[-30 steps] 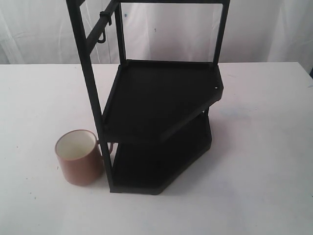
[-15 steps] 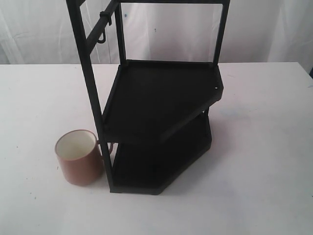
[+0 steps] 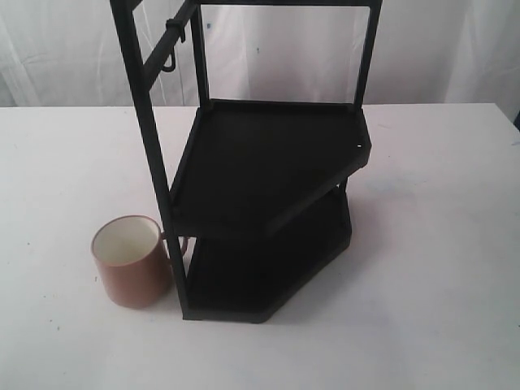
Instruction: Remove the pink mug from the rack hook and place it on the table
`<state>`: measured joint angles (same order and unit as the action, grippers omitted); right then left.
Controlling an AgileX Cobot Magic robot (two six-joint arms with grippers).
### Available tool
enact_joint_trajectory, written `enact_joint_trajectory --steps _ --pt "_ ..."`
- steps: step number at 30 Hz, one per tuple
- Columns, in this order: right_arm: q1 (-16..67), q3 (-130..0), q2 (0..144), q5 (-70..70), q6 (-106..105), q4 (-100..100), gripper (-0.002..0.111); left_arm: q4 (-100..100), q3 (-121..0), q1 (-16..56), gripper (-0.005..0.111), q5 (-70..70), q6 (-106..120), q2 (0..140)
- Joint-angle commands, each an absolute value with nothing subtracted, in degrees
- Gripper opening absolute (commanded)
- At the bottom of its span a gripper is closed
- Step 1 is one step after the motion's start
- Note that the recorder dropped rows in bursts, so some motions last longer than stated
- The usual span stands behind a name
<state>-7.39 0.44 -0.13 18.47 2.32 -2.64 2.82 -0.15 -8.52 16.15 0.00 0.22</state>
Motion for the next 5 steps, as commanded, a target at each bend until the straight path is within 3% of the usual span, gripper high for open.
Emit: enact_joint_trajectory --steps 1,5 --pt "-7.78 0.00 0.00 18.05 2.42 -2.82 0.000 2.61 0.00 -8.51 0.000 16.12 0.00 0.00" --pt "-7.78 0.00 0.00 18.05 2.42 -2.82 0.000 2.61 0.00 -8.51 0.000 16.12 0.00 0.00"
